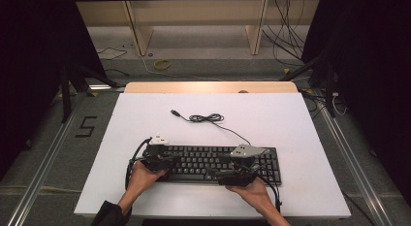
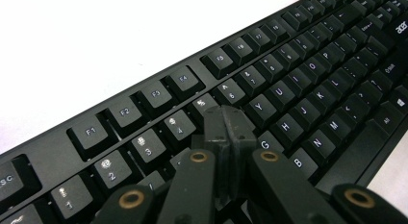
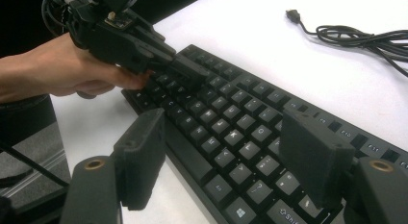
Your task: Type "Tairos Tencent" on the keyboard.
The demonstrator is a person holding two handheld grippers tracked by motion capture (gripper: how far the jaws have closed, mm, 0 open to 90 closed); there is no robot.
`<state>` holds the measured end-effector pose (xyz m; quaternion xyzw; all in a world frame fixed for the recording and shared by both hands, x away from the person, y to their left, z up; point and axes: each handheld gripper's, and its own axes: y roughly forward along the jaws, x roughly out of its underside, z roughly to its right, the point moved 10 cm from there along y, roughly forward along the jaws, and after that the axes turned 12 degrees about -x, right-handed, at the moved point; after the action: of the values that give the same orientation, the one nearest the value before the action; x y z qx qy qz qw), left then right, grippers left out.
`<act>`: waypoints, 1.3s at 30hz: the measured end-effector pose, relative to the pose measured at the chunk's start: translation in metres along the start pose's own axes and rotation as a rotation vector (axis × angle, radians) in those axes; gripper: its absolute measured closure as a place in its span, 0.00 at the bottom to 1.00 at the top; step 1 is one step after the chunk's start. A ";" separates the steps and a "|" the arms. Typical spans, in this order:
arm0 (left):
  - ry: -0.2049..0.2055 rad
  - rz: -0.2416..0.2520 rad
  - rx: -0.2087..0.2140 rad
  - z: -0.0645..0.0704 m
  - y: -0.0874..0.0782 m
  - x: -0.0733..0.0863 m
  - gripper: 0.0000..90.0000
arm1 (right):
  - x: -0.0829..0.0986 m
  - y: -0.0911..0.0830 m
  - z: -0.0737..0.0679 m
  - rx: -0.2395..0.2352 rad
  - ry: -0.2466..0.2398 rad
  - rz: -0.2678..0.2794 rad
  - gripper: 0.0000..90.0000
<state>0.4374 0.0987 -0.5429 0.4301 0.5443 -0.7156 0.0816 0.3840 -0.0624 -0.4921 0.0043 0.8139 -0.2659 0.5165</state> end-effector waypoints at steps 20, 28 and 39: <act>-0.002 0.023 0.008 0.000 -0.005 -0.003 0.98 | 0.000 -0.001 0.002 0.006 0.003 0.003 0.38; -0.027 0.048 0.037 0.002 -0.013 -0.006 0.87 | 0.000 -0.001 0.004 0.012 0.003 0.001 0.38; -0.108 0.111 0.099 0.000 -0.027 -0.014 0.52 | -0.001 0.001 0.008 0.021 0.006 0.001 0.38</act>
<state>0.4297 0.1043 -0.5140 0.4239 0.4782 -0.7582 0.1290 0.3910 -0.0651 -0.4941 0.0109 0.8126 -0.2744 0.5140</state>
